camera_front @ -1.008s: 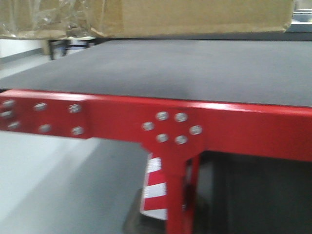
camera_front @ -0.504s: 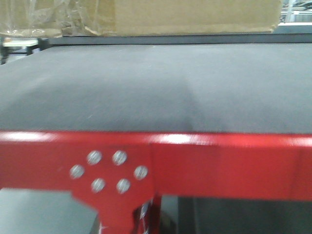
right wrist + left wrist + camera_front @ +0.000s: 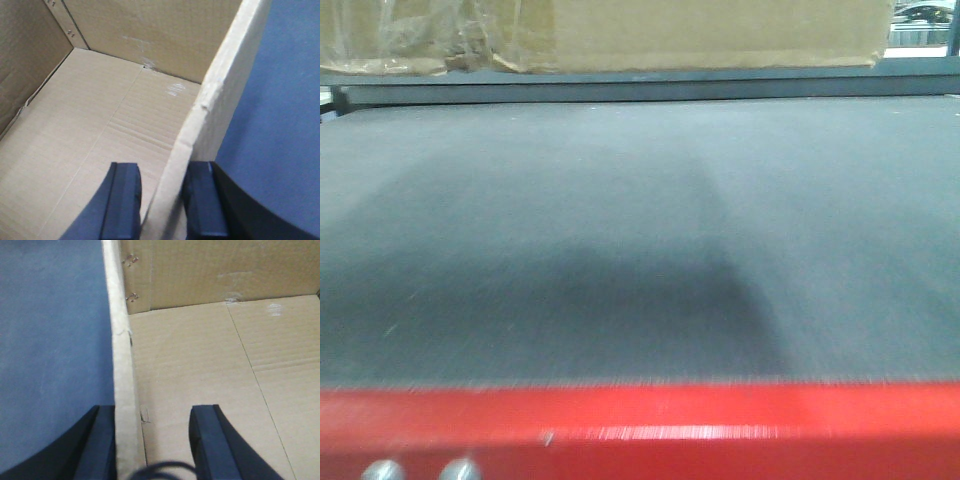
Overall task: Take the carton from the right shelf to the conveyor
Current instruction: 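Hold the carton above the grey conveyor belt with both grippers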
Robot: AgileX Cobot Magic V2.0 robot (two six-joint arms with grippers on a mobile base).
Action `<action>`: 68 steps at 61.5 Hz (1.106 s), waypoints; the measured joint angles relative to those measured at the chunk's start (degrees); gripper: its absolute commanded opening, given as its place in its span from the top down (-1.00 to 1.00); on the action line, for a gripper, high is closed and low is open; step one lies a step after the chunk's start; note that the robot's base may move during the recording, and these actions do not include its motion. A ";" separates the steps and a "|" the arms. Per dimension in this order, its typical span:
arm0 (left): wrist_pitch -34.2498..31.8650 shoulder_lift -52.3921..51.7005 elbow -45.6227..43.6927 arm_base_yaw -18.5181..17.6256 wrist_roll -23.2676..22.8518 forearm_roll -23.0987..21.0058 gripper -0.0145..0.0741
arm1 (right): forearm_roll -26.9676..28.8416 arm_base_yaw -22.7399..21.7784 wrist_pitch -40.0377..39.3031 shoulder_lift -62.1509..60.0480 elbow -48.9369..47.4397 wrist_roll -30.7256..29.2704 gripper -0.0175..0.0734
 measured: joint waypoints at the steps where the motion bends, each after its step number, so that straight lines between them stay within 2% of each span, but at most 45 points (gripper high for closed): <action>1: 0.00 0.00 0.00 0.00 0.00 0.00 0.71 | 0.00 0.00 0.00 0.00 0.00 0.00 0.77; 68: -0.05 0.00 0.00 0.00 0.00 0.12 0.71 | 0.06 0.00 0.00 0.00 0.00 0.00 0.77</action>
